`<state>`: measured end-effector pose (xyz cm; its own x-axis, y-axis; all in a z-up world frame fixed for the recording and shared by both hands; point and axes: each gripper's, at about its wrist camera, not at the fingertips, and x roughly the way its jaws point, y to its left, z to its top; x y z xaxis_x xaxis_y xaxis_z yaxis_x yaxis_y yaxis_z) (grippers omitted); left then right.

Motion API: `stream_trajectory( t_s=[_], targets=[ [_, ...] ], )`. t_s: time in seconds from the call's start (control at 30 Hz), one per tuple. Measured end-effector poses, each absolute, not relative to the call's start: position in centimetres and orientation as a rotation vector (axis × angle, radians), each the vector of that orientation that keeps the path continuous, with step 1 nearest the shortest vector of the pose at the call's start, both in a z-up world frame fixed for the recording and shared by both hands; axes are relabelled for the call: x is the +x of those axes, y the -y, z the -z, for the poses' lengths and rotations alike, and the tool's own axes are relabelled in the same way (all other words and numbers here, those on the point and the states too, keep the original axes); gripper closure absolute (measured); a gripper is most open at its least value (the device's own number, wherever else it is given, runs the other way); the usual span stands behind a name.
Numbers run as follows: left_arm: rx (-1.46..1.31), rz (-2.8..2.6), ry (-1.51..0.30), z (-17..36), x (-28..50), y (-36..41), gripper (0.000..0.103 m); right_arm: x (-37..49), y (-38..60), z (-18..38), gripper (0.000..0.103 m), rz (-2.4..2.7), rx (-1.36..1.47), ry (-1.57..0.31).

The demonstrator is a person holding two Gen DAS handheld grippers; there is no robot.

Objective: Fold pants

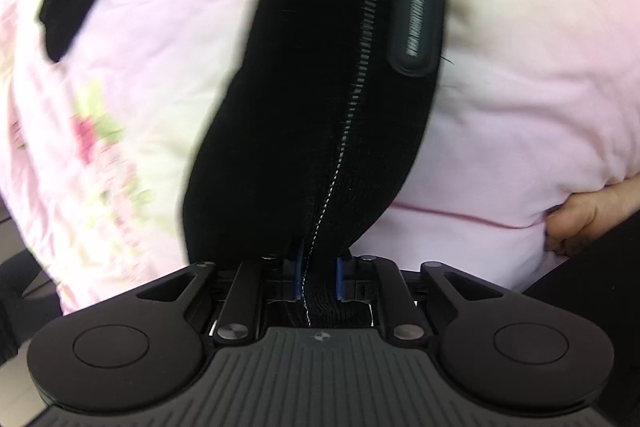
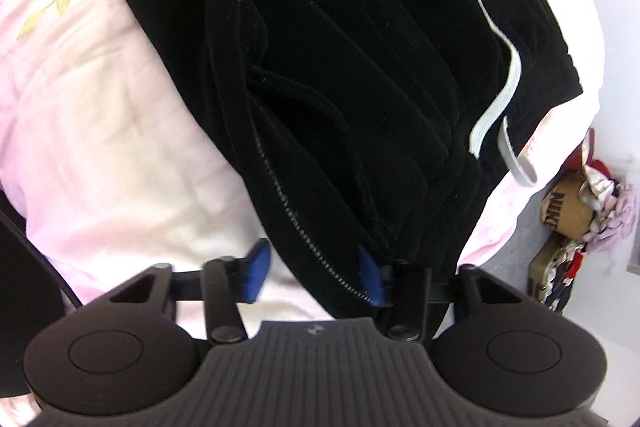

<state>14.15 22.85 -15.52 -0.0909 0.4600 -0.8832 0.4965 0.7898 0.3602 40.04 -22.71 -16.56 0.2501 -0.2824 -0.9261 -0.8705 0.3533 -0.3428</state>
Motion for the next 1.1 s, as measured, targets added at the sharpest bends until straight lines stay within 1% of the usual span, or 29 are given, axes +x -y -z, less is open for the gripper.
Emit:
stream_trajectory(
  t_s=[0.13,0.33,0.57,0.7,0.9,1.0,1.1],
  targets=[
    [0.724,-0.067,-1.703,12.6,16.2,-24.6,0.088,40.7,23.1,14.9,0.092,-0.500,-1.142,-1.304],
    [0.748,-0.228,-1.612,8.3,20.9,-25.5,0.089,42.4,22.3,13.4,0.098,-0.388,-1.134,-1.297],
    [0.689,-0.327,-1.532,5.9,25.6,-27.3,0.088,45.7,21.4,11.7,0.099,-0.331,-1.085,-1.293],
    [0.668,-0.400,-1.485,5.2,28.4,-28.9,0.088,48.4,20.9,9.5,0.099,-0.291,-1.042,-1.283],
    [0.640,-0.504,-1.400,2.8,33.6,-30.7,0.089,53.2,19.2,6.0,0.098,-0.221,-1.017,-1.187],
    [0.640,-0.542,-1.358,2.3,36.8,-31.1,0.090,56.0,17.8,6.1,0.098,-0.182,-1.047,-1.146],
    [0.660,-0.563,-1.327,3.1,40.4,-31.0,0.090,59.4,16.7,7.8,0.098,-0.124,-1.061,-1.136]
  ],
)
